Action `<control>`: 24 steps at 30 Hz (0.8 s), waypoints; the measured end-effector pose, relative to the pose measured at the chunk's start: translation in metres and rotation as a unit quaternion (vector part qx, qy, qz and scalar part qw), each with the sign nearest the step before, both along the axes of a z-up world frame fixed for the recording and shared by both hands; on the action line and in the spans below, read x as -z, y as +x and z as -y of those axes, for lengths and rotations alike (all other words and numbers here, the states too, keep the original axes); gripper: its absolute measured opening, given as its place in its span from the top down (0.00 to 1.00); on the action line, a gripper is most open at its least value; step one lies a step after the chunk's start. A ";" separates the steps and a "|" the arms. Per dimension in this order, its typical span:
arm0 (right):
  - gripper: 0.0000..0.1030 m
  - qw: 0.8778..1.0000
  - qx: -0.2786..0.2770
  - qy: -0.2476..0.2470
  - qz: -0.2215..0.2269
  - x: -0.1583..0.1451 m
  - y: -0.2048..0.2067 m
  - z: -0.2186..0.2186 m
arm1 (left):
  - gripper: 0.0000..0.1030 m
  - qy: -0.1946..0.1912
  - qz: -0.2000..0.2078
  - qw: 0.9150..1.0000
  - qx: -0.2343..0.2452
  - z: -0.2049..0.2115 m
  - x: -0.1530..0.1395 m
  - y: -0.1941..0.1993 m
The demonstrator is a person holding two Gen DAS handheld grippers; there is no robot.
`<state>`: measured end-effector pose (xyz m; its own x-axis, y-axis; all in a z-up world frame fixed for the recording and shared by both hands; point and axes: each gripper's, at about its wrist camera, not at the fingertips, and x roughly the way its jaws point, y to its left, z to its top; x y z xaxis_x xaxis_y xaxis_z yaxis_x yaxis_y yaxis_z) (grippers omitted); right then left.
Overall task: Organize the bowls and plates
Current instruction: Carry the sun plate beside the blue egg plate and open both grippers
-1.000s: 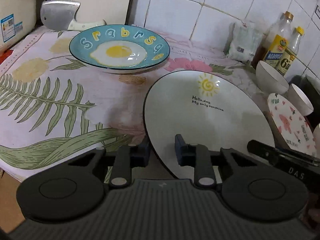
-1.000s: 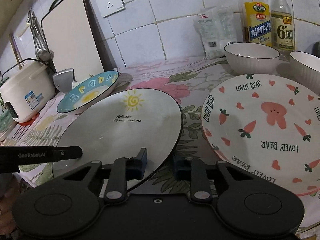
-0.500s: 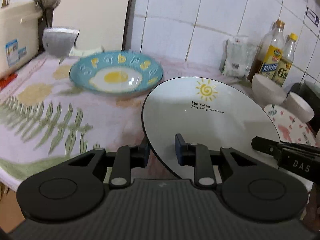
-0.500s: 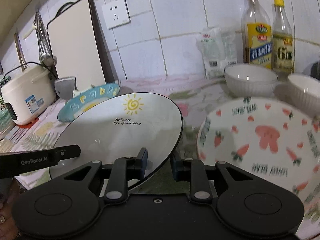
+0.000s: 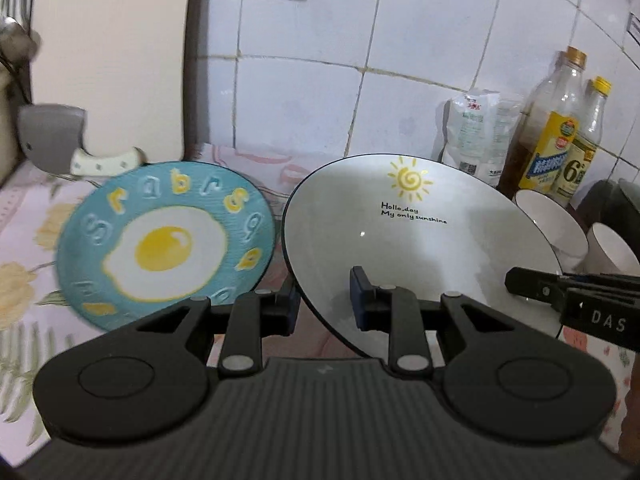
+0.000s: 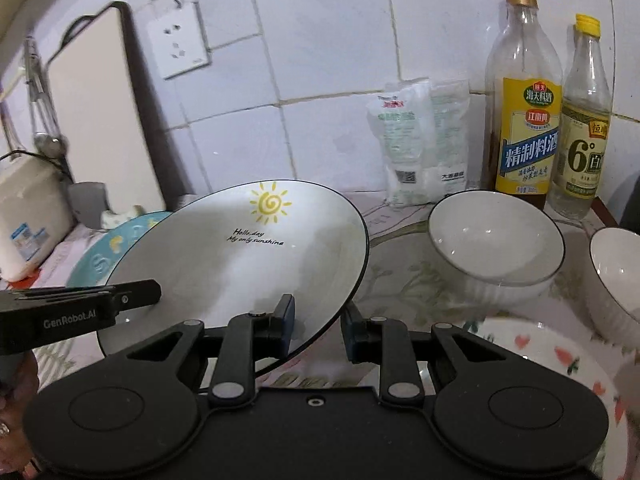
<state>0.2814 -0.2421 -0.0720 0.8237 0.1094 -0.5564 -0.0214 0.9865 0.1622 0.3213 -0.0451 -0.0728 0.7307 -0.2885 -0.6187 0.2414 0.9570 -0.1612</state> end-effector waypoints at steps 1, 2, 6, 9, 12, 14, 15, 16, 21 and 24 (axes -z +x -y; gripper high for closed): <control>0.71 1.000 -0.002 -0.005 -0.006 0.000 0.007 0.002 | 0.77 0.000 -0.004 1.000 -0.001 0.002 0.002 0.006; 0.71 1.000 -0.003 -0.006 -0.010 0.001 0.012 0.003 | 0.77 -0.001 -0.007 1.000 -0.002 0.004 0.004 0.010; 0.71 0.999 -0.004 -0.029 -0.021 0.004 0.031 0.004 | 0.77 -0.009 -0.031 0.999 -0.006 0.009 0.012 0.026; 0.71 0.999 -0.010 -0.042 -0.032 0.010 0.043 0.006 | 0.77 0.001 -0.043 0.999 -0.013 0.017 0.017 0.031; 0.71 0.998 -0.012 -0.048 -0.049 0.017 0.055 0.009 | 0.77 0.016 -0.041 0.999 -0.017 0.025 0.022 0.033; 0.71 0.997 -0.012 -0.062 -0.051 0.021 0.059 0.008 | 0.77 0.019 -0.040 0.999 -0.018 0.027 0.025 0.033; 0.71 0.996 -0.013 -0.067 -0.052 0.022 0.060 0.007 | 0.77 0.024 -0.036 0.999 -0.019 0.029 0.025 0.032; 0.71 0.996 -0.012 -0.065 -0.053 0.022 0.061 0.008 | 0.76 0.028 -0.035 0.999 -0.020 0.030 0.025 0.031; 0.66 0.994 -0.014 -0.075 -0.082 0.026 0.065 0.009 | 0.73 0.050 -0.076 0.996 -0.012 0.036 0.026 0.035; 0.54 0.993 -0.011 -0.093 -0.065 0.023 0.055 0.007 | 0.58 0.088 -0.056 0.995 -0.008 0.039 0.018 0.023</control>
<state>0.3367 -0.2489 -0.0954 0.7427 0.0116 -0.6696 -0.0343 0.9992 -0.0208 0.3447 -0.0841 -0.0910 0.6581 -0.1576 -0.7362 0.2164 0.9762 -0.0156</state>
